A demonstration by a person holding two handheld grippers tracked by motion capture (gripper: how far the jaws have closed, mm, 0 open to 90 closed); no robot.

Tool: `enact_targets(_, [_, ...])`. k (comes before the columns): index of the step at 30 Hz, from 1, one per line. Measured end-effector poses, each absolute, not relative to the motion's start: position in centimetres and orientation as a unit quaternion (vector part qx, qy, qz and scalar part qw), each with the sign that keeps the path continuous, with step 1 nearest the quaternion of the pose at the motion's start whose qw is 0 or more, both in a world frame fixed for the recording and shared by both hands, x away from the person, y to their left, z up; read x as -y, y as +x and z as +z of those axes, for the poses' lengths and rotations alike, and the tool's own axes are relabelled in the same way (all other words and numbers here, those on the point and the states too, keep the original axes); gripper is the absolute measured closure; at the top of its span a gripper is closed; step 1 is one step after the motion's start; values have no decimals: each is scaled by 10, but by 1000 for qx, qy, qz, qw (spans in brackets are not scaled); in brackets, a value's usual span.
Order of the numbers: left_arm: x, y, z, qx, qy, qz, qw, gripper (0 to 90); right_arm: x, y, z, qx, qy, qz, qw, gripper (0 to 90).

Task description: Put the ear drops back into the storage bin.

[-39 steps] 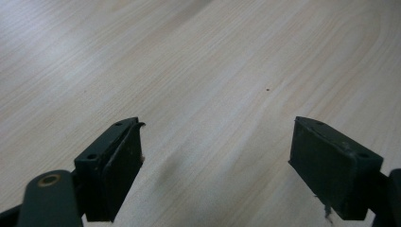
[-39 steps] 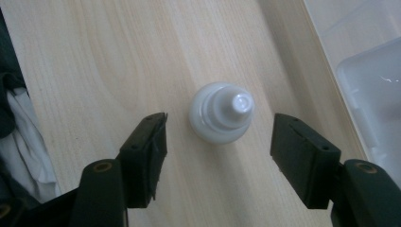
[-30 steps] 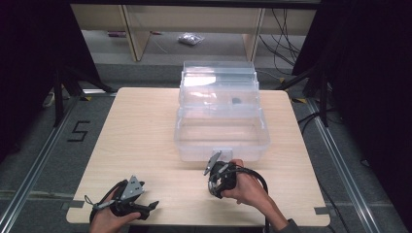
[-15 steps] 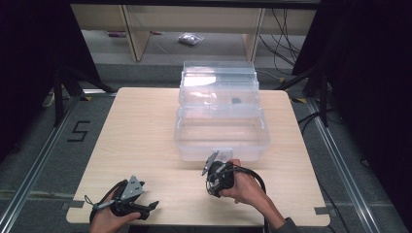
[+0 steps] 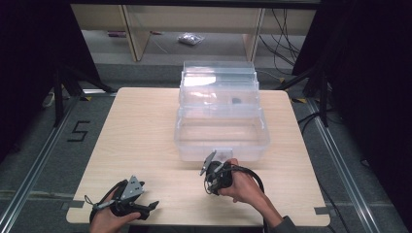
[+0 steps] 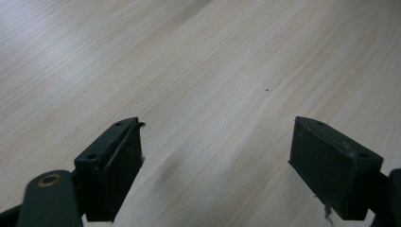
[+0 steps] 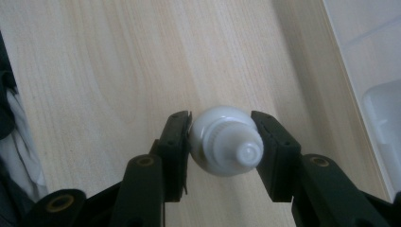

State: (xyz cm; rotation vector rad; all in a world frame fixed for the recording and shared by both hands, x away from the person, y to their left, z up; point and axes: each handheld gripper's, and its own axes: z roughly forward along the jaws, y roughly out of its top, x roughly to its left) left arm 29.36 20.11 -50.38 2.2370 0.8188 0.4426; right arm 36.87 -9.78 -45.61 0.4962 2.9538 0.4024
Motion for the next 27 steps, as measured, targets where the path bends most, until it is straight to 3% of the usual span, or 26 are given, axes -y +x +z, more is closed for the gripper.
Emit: enact_targets(27, [-201,294,-504,-317,864,172,351,173,116,378,-423,-968,175,166,68,602])
